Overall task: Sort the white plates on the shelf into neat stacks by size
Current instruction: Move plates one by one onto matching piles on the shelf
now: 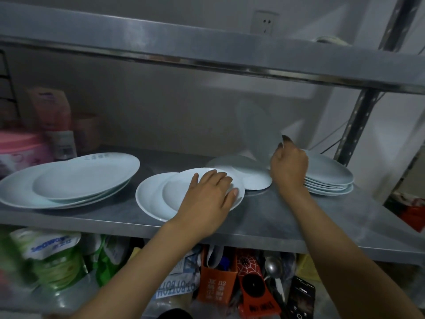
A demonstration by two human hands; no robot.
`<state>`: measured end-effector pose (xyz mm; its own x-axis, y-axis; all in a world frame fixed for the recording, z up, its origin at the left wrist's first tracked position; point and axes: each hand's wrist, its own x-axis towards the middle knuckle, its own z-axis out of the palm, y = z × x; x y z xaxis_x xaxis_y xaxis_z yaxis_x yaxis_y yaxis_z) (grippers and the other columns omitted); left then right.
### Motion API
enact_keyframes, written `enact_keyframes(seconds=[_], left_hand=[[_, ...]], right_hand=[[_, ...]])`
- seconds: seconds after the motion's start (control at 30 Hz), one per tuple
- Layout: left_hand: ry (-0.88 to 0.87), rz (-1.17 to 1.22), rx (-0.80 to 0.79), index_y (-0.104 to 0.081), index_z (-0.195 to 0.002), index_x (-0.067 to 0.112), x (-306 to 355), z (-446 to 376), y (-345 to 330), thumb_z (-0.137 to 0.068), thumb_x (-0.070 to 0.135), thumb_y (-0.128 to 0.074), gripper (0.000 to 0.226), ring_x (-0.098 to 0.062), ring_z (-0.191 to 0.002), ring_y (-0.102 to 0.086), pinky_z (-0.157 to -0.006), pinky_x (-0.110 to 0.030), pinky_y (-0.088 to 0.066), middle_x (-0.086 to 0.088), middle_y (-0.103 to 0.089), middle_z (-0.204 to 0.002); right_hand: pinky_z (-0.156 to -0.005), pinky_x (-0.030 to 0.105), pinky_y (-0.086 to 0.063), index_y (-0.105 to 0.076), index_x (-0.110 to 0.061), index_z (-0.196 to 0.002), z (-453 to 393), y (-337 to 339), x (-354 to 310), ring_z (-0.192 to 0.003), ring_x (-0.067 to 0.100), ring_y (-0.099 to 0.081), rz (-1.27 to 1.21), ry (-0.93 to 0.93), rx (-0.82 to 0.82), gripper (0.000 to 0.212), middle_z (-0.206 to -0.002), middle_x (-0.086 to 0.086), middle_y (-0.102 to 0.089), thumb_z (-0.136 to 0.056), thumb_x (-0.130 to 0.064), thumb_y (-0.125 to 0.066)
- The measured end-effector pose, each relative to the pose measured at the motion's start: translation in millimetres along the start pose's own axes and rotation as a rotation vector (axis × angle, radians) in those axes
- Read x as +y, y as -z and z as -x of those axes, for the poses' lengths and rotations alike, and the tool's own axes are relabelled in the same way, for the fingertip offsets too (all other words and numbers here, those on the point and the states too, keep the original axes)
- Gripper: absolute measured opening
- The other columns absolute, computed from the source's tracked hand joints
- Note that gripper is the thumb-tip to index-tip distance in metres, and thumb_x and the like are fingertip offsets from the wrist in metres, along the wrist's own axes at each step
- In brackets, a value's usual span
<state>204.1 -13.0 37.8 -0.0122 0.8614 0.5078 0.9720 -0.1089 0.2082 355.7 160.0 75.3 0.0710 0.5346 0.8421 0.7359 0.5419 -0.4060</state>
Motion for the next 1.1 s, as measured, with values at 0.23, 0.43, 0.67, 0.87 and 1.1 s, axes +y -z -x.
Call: enact_keyframes(seconds=[0.23, 0.43, 0.67, 0.87, 1.1], left_hand=[[-0.060, 0.092, 0.217, -0.055, -0.126, 0.013, -3, 3, 13, -0.095, 0.035, -0.040, 0.041, -0.022, -0.126, -0.043, -0.105, -0.039, -0.036, -0.002, -0.054, -0.131], [-0.014, 0.149, 0.400, -0.038, -0.143, 0.015, -16, 18, 34, -0.095, 0.022, -0.053, 0.051, -0.019, -0.140, -0.027, -0.113, -0.028, -0.023, -0.004, -0.036, -0.149], [0.133, -0.066, 0.443, -0.058, -0.126, 0.013, -71, 49, 65, -0.087, 0.018, -0.066, 0.040, -0.032, -0.121, -0.047, -0.101, -0.058, -0.037, -0.007, -0.059, -0.123], [0.207, -0.070, 0.541, -0.073, -0.094, 0.009, -106, 83, 95, -0.077, 0.017, -0.078, 0.021, -0.029, -0.085, -0.057, -0.077, -0.037, -0.045, -0.007, -0.064, -0.088], [0.346, -0.036, 0.707, -0.076, -0.085, 0.007, -139, 125, 129, -0.070, 0.020, -0.083, 0.021, -0.023, -0.076, -0.058, -0.069, -0.035, -0.047, -0.005, -0.062, -0.078]], right_hand=[[-0.052, 0.032, -0.054, -0.059, -0.003, -0.076, -8, 13, -51, -0.067, 0.023, -0.061, -0.886, -0.783, -0.059, 0.013, -0.067, 0.006, -0.059, -0.078, 0.008, -0.052], [-0.049, 0.040, -0.057, -0.051, 0.003, -0.081, 14, 11, -96, -0.074, 0.033, -0.063, -1.242, -1.122, -0.360, 0.015, -0.093, 0.022, -0.060, -0.083, 0.017, -0.046], [-0.047, 0.030, -0.057, -0.054, 0.003, -0.091, 53, -6, -153, -0.073, 0.028, -0.064, -1.296, -1.114, -0.640, 0.013, -0.090, 0.019, -0.060, -0.082, 0.011, -0.050], [-0.052, 0.032, -0.058, -0.058, 0.008, -0.090, 85, -14, -212, -0.076, 0.031, -0.066, -1.335, -1.060, -0.790, 0.011, -0.093, 0.023, -0.065, -0.082, 0.011, -0.052], [-0.063, 0.036, -0.060, -0.060, 0.009, -0.102, 107, -23, -261, -0.081, 0.035, -0.071, -1.318, -0.887, -1.077, 0.024, -0.099, 0.023, -0.068, -0.086, -0.008, -0.068]])
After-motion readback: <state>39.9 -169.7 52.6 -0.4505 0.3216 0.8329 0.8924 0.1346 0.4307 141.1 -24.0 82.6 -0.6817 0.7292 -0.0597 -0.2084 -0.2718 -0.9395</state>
